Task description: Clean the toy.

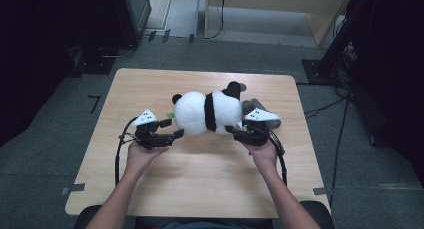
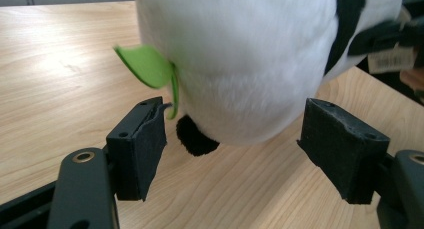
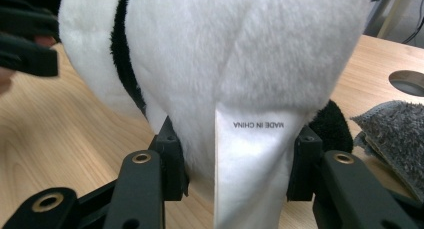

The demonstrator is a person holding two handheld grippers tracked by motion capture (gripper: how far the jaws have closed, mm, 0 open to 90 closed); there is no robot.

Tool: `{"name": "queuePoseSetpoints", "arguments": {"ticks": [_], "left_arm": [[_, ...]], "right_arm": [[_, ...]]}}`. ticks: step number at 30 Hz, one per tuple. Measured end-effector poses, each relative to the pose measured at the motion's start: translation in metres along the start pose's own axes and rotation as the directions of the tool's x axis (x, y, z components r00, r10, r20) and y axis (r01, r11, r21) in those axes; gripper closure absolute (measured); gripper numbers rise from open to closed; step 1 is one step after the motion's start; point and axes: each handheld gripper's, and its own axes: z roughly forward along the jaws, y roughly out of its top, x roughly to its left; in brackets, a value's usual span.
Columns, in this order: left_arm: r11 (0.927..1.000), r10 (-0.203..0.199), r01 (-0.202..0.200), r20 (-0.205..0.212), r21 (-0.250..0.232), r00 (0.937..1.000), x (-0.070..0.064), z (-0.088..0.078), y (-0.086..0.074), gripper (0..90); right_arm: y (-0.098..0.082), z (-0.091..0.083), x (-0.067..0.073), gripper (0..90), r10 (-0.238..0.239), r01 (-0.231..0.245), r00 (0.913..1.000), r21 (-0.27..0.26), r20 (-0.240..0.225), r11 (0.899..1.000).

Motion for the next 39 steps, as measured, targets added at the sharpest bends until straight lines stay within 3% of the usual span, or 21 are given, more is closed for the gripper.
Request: {"name": "queuePoseSetpoints", "arguments": {"ticks": [3,5,8,11,15,20,22,27,32,39], "left_arm": [[0.9997,0.025,-0.025,0.012,0.002,0.9996,-0.004,0.006,-0.002,25.6],[0.9996,0.026,-0.026,-0.014,0.010,0.9996,-0.006,0.008,-0.002,25.8],[1.0000,0.006,-0.006,-0.004,0.006,1.0000,-0.006,0.006,-0.003,36.9],[0.9999,0.012,-0.012,-0.012,0.009,0.9999,-0.007,0.004,-0.001,48.5],[0.9992,-0.040,0.040,0.016,0.002,0.9991,-0.002,0.000,0.001,54.5],[0.9921,-0.121,0.119,0.047,0.040,0.9915,0.003,0.000,0.000,51.8],[0.9898,-0.136,0.134,0.049,0.047,0.9894,0.003,0.000,0.000,49.6],[0.9884,-0.141,0.138,0.044,0.062,0.9890,0.003,0.001,-0.001,41.8],[0.9840,-0.153,0.149,0.035,0.097,0.9876,0.004,0.005,-0.003,37.4],[0.9846,-0.148,0.144,0.033,0.099,0.9885,0.002,0.002,-0.003,35.2]], "right_arm": [[0.001,-0.001,0.003,55.8,0.007,-0.007,0.9988,-0.001,-0.048,1.000],[0.001,0.001,0.009,55.7,-0.005,0.006,0.9978,0.019,-0.067,1.000],[0.000,0.004,0.010,54.9,0.002,0.001,0.9972,0.030,-0.075,1.000],[0.000,0.005,0.010,49.9,-0.011,0.014,0.9969,0.035,-0.077,0.999],[0.000,0.006,0.008,38.6,-0.040,0.042,0.9961,0.026,-0.079,0.999],[-0.001,0.006,0.008,31.9,-0.075,0.078,0.9949,0.039,-0.067,0.996],[-0.001,0.006,0.009,31.2,-0.071,0.075,0.9955,0.054,-0.063,0.996],[-0.003,0.008,0.008,30.8,-0.043,0.048,0.9974,0.079,-0.058,0.996],[-0.006,0.014,0.000,30.8,0.041,-0.031,0.9966,0.128,-0.072,0.991],[-0.001,0.008,0.003,30.7,0.053,-0.044,0.9958,0.115,-0.075,0.992]]}}
